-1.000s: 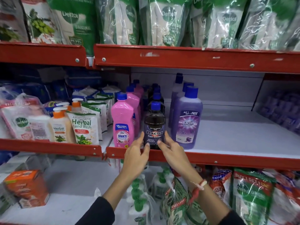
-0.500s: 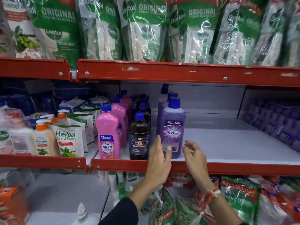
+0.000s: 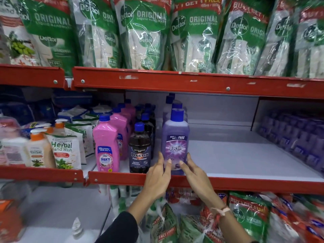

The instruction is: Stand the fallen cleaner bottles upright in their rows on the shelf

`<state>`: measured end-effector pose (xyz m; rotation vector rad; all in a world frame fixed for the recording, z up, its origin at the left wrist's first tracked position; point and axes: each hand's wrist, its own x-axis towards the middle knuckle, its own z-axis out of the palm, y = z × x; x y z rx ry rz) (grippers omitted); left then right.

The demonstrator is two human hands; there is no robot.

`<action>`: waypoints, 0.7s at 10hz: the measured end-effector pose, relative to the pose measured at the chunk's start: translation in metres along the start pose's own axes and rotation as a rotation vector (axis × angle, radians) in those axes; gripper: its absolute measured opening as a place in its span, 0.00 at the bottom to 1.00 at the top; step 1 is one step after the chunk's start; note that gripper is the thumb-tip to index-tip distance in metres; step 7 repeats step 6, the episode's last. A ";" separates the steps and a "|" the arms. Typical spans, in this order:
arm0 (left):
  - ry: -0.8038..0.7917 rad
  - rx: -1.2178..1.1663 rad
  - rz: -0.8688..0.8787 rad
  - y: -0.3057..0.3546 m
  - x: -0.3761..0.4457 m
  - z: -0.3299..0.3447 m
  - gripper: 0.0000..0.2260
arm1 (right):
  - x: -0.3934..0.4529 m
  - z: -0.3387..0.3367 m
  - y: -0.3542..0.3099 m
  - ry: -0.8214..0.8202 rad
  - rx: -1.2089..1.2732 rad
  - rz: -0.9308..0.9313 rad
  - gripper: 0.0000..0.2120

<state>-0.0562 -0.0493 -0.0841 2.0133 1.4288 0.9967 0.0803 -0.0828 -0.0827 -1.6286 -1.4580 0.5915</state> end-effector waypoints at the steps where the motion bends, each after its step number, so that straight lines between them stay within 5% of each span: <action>1: 0.037 0.039 0.019 -0.004 -0.005 -0.001 0.27 | -0.011 -0.001 0.003 0.022 0.008 -0.019 0.27; 5: -0.182 0.062 0.020 -0.002 -0.027 -0.016 0.31 | -0.030 0.003 -0.011 -0.011 -0.112 -0.004 0.30; 7: -0.045 0.008 0.155 0.009 -0.039 -0.032 0.27 | -0.041 0.000 -0.028 0.067 -0.139 -0.138 0.29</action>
